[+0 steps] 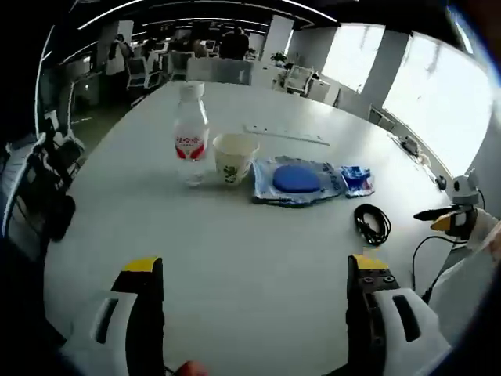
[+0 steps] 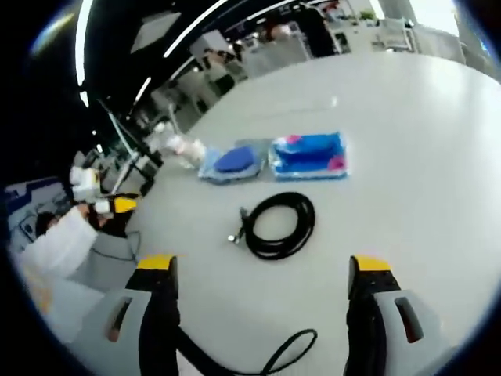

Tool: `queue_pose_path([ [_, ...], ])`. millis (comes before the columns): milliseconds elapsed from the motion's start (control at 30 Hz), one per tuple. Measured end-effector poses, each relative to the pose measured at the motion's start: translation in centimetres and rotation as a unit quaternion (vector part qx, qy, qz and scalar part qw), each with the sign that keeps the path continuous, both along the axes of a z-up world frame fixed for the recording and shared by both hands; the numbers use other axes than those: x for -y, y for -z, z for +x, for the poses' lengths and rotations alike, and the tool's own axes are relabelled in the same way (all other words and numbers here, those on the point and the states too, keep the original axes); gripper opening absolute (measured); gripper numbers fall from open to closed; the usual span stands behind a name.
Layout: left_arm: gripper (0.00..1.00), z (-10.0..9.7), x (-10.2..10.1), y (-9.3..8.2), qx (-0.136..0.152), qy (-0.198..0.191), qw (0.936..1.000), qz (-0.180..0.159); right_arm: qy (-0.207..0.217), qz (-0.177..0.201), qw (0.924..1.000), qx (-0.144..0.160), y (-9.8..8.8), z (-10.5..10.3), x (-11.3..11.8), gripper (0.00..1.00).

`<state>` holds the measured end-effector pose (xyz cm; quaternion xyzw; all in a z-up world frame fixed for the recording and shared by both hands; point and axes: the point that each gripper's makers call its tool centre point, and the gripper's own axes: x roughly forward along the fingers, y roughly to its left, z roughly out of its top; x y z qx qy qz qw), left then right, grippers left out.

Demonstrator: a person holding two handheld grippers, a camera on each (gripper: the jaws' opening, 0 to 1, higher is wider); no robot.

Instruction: Arrange the tabletop items into an orderly group along one side of the table until the central work area is clear of visible clutter.

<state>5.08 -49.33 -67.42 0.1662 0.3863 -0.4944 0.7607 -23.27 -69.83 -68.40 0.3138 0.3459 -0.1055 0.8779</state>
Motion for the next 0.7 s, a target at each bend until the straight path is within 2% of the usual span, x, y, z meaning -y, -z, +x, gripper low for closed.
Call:
queue_pose_path([
  [67, 1.00, 0.2, -0.7, 0.6, 0.008, 0.014, 0.9996, 0.022, -0.001, 0.002, 1.0000, 0.003, -0.5, 0.0, -0.3, 0.90],
  [167, 1.00, 0.4, -1.2, 1.0, 0.010, 0.020, 0.9991, 0.036, -0.005, 0.005, 1.0000, 0.001, -1.3, 0.0, -0.9, 0.90],
  [367, 1.00, 0.7, -1.1, 0.7, 0.003, 0.007, 0.9998, 0.020, -0.009, 0.020, 0.9997, -0.007, -1.6, -0.5, -1.9, 0.85],
  [533, 1.00, 1.5, -1.5, 0.9, 0.025, 0.012, 0.9986, 0.045, -0.001, 0.035, 0.9994, -0.008, -1.5, -0.7, -2.4, 0.82],
  [700, 1.00, 1.3, -1.3, 0.7, 0.025, 0.016, 0.9988, 0.039, 0.000, 0.045, 0.9989, -0.010, -1.3, -0.9, -2.7, 0.81],
])
